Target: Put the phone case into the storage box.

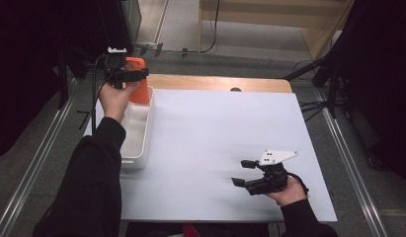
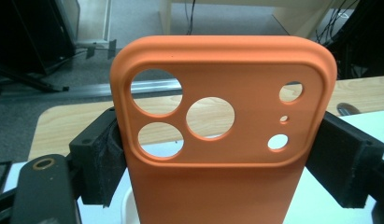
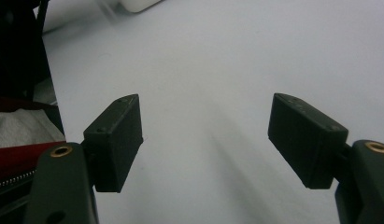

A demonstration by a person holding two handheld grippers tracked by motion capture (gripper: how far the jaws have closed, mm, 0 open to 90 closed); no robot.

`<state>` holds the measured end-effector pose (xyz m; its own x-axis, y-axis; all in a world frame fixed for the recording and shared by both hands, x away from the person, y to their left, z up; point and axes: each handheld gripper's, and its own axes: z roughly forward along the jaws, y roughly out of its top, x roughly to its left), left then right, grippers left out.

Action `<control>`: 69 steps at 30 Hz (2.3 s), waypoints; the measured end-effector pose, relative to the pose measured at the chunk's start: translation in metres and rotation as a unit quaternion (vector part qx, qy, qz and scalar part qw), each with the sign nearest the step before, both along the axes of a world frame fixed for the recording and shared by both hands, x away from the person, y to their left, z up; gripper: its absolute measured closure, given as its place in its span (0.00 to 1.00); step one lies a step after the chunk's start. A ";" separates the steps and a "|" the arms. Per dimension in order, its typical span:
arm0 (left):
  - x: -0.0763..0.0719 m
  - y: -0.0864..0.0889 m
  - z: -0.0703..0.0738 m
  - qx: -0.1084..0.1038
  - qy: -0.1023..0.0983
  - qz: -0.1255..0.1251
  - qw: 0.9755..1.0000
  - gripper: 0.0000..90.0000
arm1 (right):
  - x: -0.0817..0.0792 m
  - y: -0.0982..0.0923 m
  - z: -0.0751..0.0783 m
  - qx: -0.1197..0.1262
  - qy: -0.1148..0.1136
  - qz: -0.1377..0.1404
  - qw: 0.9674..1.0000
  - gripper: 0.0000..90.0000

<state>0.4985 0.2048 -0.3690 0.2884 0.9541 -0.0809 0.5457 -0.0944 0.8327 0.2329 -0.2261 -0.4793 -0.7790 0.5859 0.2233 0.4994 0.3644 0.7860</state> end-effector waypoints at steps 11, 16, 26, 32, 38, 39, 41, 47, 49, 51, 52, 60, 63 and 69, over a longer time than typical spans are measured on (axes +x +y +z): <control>0.007 -0.004 -0.010 0.015 0.006 0.010 1.000 0.17 | 0.000 0.001 -0.001 0.003 0.001 0.003 1.000 0.28; 0.011 -0.004 -0.014 0.019 0.009 0.021 1.000 0.17 | 0.001 0.001 -0.002 0.001 0.001 0.005 1.000 0.28; 0.018 -0.004 -0.026 0.029 0.016 0.022 0.999 0.17 | 0.001 0.003 -0.003 0.002 0.003 0.007 1.000 0.28; 0.020 -0.006 -0.036 0.032 0.028 0.028 0.999 0.17 | 0.000 0.004 -0.003 0.003 0.004 0.007 1.000 0.28; 0.021 -0.006 -0.045 0.032 0.040 0.030 0.998 0.17 | 0.000 0.004 -0.003 0.004 0.004 0.008 1.000 0.28; 0.021 -0.007 -0.046 0.031 0.040 0.030 0.998 0.17 | 0.000 0.004 -0.003 0.005 0.004 0.007 1.000 0.28; 0.020 -0.007 -0.047 0.030 0.041 0.030 0.998 0.17 | 0.000 0.004 -0.003 0.005 0.004 0.007 1.000 0.28; 0.020 -0.008 -0.050 0.040 0.044 0.028 0.998 0.17 | 0.001 0.004 -0.004 0.004 0.003 0.009 1.000 0.28; 0.020 -0.008 -0.051 0.036 0.043 0.029 0.998 0.17 | 0.001 0.004 -0.004 0.003 0.003 0.010 1.000 0.28; 0.021 -0.009 -0.052 0.037 0.049 0.025 0.998 0.17 | 0.001 0.005 -0.004 0.003 0.005 0.010 1.000 0.28; 0.021 -0.010 -0.053 0.043 0.050 0.026 0.998 0.16 | 0.001 0.005 -0.004 0.003 0.005 0.011 1.000 0.28; 0.021 -0.011 -0.054 0.043 0.058 0.032 0.997 0.13 | 0.000 0.006 -0.004 0.006 0.005 0.013 1.000 0.28; 0.023 -0.008 -0.055 0.031 0.073 0.030 0.996 0.01 | 0.000 0.007 -0.005 0.006 0.009 0.014 1.000 0.28; 0.023 -0.006 -0.053 0.026 0.072 0.027 0.997 0.00 | 0.000 0.007 -0.005 0.006 0.009 0.015 1.000 0.28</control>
<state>0.5210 0.1983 -0.4215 0.2253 0.9719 -0.0682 0.6641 -0.1020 0.7406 0.2332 -0.2187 -0.4848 -0.7918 0.5600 0.2439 0.5023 0.3699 0.7816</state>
